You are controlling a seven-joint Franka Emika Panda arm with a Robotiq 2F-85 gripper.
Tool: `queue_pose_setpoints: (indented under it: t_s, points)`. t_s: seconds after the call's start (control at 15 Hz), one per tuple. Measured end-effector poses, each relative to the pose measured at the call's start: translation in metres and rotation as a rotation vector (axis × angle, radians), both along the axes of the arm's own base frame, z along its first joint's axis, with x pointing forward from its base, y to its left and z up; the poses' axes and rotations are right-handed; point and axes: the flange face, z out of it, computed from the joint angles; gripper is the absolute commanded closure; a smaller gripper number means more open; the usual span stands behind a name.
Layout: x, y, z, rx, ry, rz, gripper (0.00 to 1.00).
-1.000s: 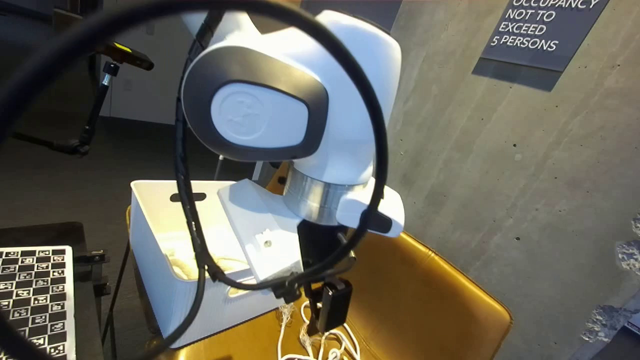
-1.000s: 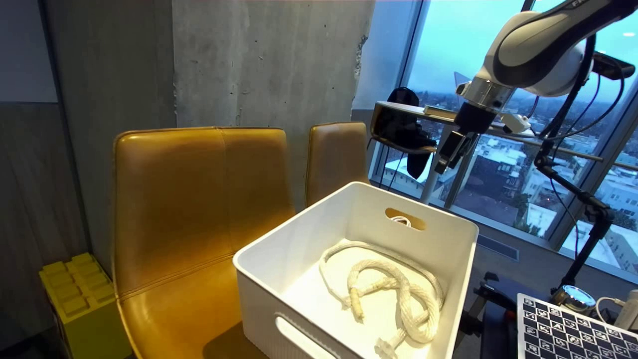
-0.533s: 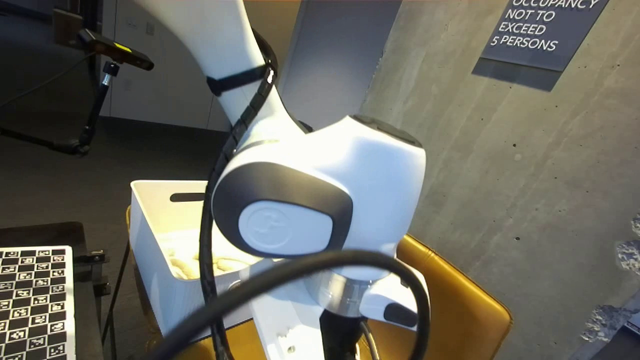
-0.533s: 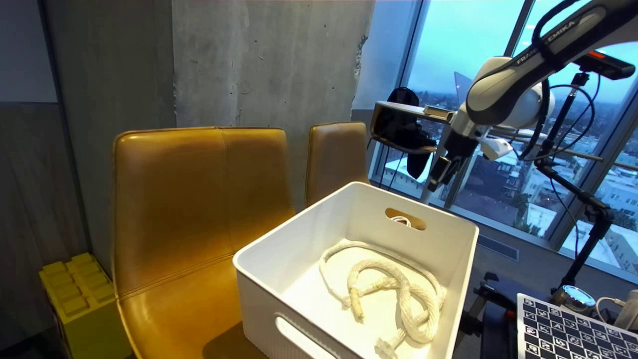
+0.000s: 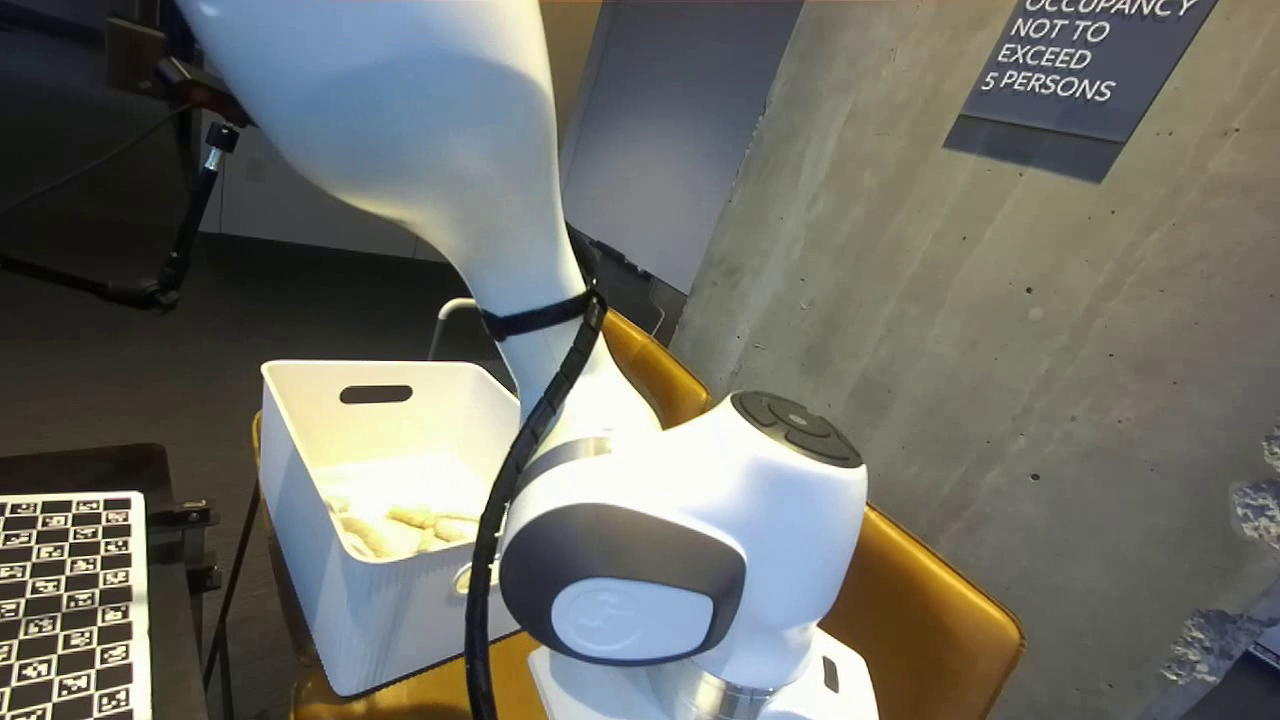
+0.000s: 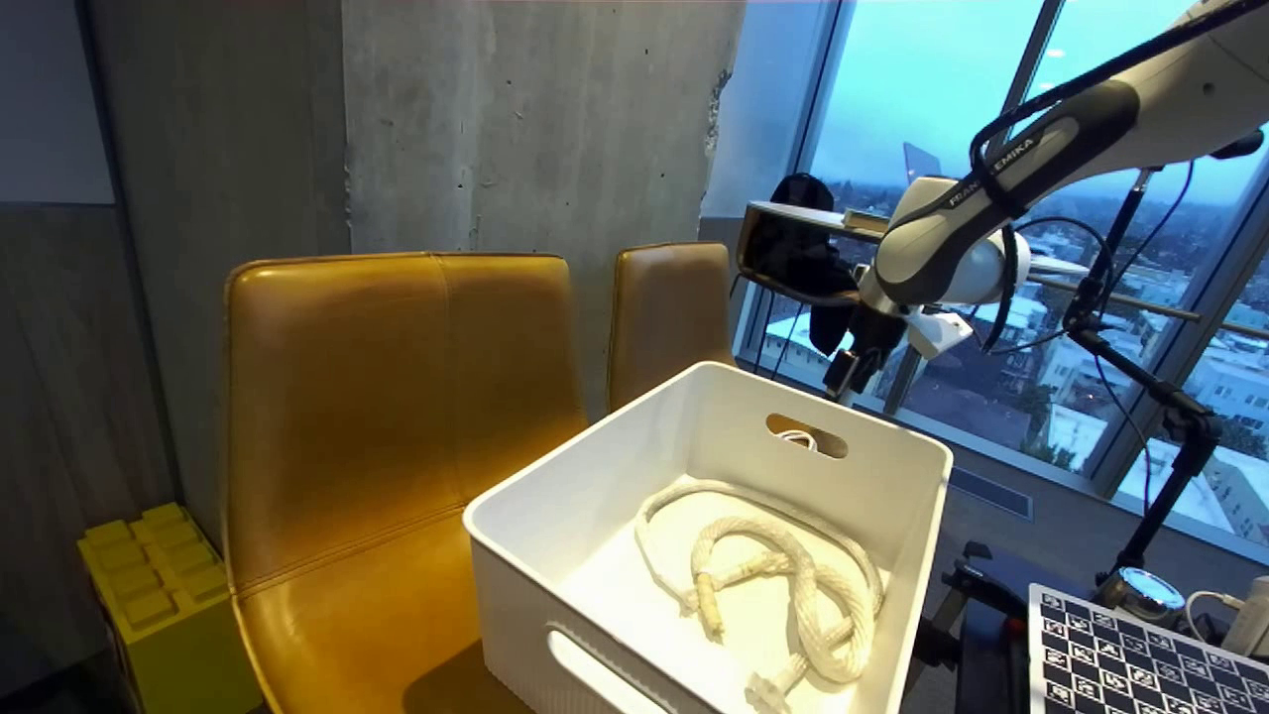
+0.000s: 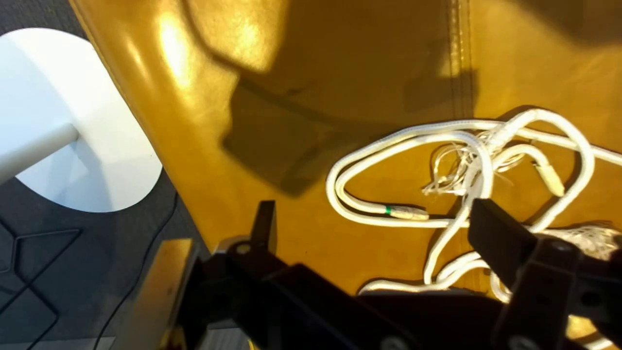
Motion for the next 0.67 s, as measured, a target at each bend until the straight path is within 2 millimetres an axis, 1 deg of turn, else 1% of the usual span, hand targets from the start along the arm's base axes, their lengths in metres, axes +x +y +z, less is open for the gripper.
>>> queue_pose_setpoints:
  t_s: [0.13,0.33,0.47,0.67]
  points:
    - [0.013,0.000,-0.011,-0.005,-0.001,0.007,0.00]
    - [0.032,0.010,-0.025,-0.003,-0.005,0.026,0.02]
    - [0.042,0.020,-0.036,0.005,-0.003,0.036,0.00]
    - [0.054,0.043,-0.053,0.026,0.005,0.057,0.00]
